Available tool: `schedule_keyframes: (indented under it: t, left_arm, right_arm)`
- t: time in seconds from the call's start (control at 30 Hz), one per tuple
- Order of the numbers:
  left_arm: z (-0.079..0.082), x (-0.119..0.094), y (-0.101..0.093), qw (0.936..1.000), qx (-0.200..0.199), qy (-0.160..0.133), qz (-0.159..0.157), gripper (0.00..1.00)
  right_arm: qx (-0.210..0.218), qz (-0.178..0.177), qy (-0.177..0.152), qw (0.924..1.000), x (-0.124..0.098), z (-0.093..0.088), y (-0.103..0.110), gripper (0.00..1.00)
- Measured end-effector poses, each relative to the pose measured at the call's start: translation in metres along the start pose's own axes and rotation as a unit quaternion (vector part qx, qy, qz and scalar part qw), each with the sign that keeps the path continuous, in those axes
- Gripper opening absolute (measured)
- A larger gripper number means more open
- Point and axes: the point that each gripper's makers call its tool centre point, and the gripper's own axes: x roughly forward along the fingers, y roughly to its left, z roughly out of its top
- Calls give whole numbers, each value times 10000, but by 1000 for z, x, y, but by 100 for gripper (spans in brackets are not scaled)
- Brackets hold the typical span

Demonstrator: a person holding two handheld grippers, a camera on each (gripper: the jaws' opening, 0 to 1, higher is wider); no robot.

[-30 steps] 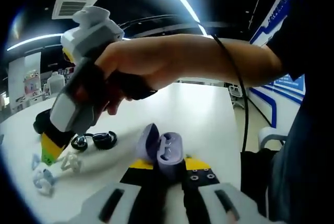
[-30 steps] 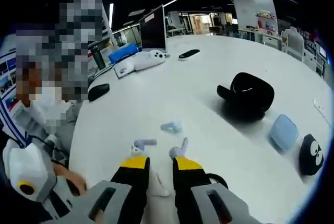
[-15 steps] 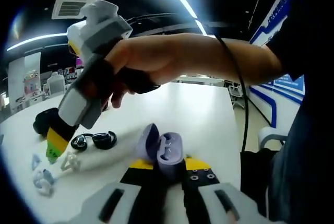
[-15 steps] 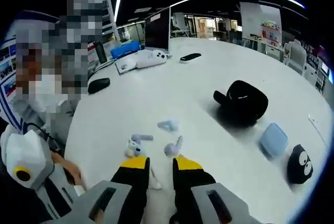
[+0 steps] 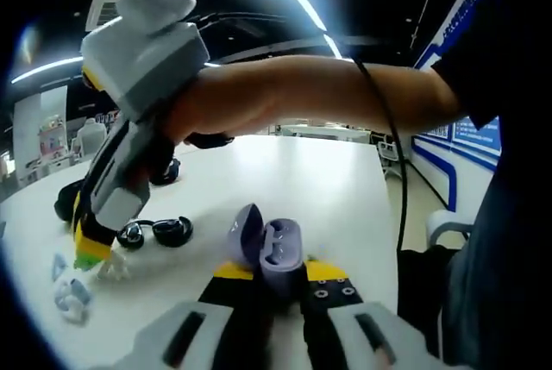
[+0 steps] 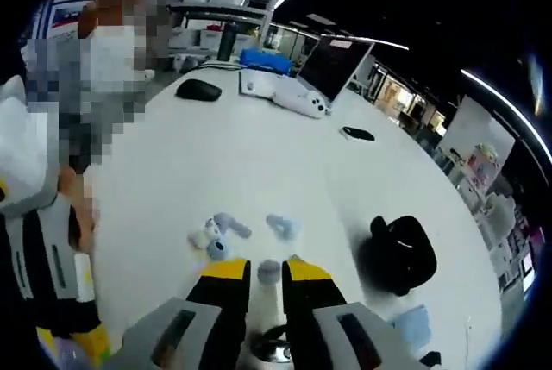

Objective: Pick up the earbuds from the table and place the earbuds into the earbud case

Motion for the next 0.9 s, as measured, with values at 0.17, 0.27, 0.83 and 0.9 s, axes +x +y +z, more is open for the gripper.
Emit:
schedule_keyframes:
  t: [0.17,0.27,0.83,0.9]
  left_arm:
    - [0,0,0,10000,11,-1,1,19]
    - [0,0,0,10000,13,-2,1,19]
    - [0,0,0,10000,-5,-1,-19,19]
    - [0,0,0,10000,-4,-1,-19,19]
  right_arm:
    - [-73,68,56,9999,4,-5,-3,14]
    - [-106,102,34,9999,5,-5,-3,13]
    - [-299,105,52,9995,11,-6,-9,10]
    - [-277,111,43,9995,10,-6,-9,10]
